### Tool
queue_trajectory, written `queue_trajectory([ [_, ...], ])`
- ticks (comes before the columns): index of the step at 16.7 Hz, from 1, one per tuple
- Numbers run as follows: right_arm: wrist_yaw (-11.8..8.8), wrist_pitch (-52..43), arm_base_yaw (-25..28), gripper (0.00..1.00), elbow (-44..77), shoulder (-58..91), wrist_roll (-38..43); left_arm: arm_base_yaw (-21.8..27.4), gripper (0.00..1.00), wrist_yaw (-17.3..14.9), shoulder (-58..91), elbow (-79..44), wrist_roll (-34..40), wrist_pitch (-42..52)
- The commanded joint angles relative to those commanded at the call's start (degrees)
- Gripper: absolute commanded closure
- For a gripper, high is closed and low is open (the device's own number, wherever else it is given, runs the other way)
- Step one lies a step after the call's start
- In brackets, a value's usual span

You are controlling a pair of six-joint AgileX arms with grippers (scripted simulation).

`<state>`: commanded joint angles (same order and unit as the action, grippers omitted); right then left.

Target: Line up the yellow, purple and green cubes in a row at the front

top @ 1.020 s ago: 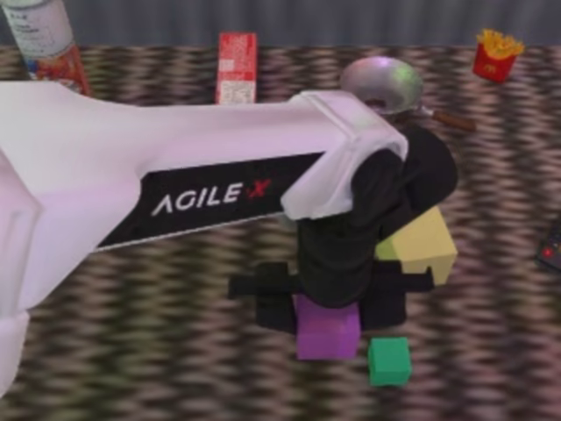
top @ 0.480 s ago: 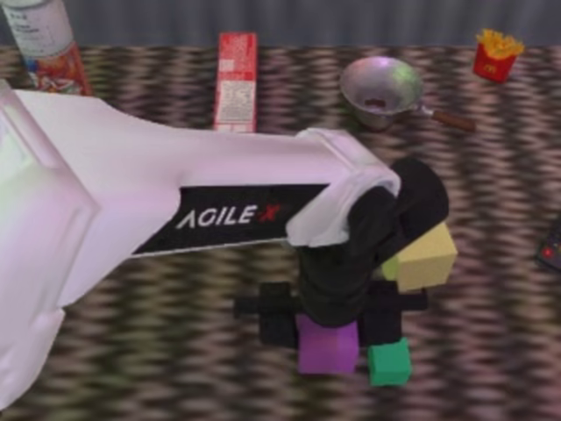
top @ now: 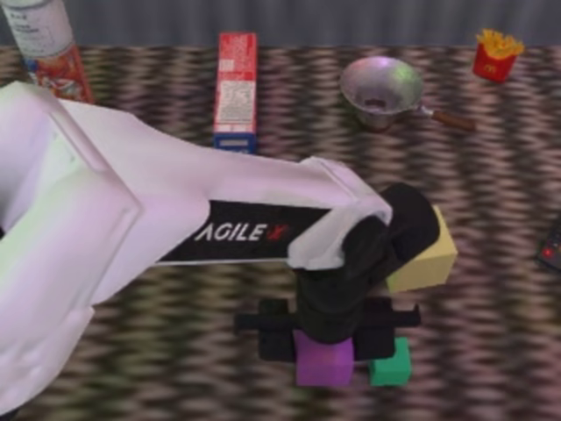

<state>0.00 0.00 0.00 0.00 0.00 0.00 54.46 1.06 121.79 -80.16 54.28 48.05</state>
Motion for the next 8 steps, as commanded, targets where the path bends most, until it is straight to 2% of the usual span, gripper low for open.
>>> queue_trajectory([
  [8,0.0,0.0,0.0,0.0,0.0,0.0,0.0,0.0,0.4,0.0,0.0,0.0,0.0,0.0],
])
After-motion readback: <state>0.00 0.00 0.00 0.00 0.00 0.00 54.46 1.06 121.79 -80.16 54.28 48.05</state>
